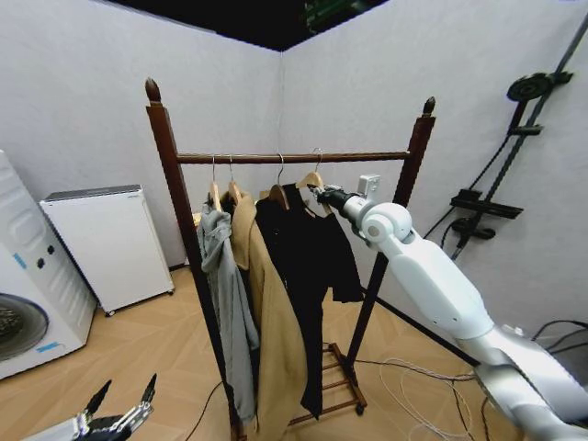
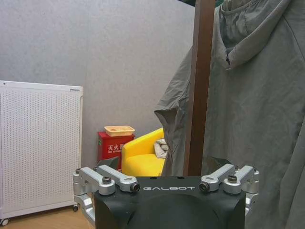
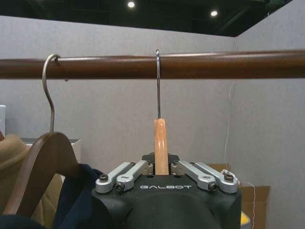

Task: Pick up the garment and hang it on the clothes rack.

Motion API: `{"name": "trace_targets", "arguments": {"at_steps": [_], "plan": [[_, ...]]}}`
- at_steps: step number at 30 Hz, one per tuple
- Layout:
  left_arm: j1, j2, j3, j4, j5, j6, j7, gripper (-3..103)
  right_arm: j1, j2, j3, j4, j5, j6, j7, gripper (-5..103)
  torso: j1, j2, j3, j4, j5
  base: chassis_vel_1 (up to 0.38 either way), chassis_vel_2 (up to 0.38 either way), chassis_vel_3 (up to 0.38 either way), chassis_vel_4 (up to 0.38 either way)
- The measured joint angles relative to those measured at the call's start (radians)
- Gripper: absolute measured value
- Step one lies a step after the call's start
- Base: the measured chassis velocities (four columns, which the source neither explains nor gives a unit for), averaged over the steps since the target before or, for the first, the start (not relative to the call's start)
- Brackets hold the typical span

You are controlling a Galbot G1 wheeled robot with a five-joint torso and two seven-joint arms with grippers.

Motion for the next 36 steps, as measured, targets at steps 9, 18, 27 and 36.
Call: {"name": "trace_targets", "arguments": {"at_steps": [9, 18, 27, 36], "plan": [[0.0, 0.0, 0.0, 0.0, 0.0, 0.0, 0.0, 100, -0.067, -0.039, 0.061, 0.111, 0.0, 0.006, 0.025, 36, 0.0, 0.0, 0.0, 0.0002, -0.0002, 0.0, 0.0, 0.0, 0.0], [0.0, 0.0, 0.0, 0.0, 0.0, 0.0, 0.0, 100, -0.441, -0.161, 0.306, 0.447, 0.048, 0.023, 0.153, 68, 0.0, 0.0, 0.0, -0.0003, 0.0003, 0.0, 0.0, 0.0, 0.0], [0.0, 0.0, 0.0, 0.0, 0.0, 0.0, 0.0, 100, -0.822, -0.115, 0.582, 0.683, 0.071, -0.029, 0.196, 98, 0.0, 0.0, 0.0, 0.0002, 0.0, 0.0, 0.0, 0.0, 0.0], [0.0, 0.0, 0.0, 0.0, 0.0, 0.0, 0.0, 100, -1.186, -0.001, 0.76, 0.852, -0.144, -0.062, 0.126, 100, 0.0, 0.0, 0.0, -0.0001, -0.0002, 0.0, 0.0, 0.0, 0.0]]}}
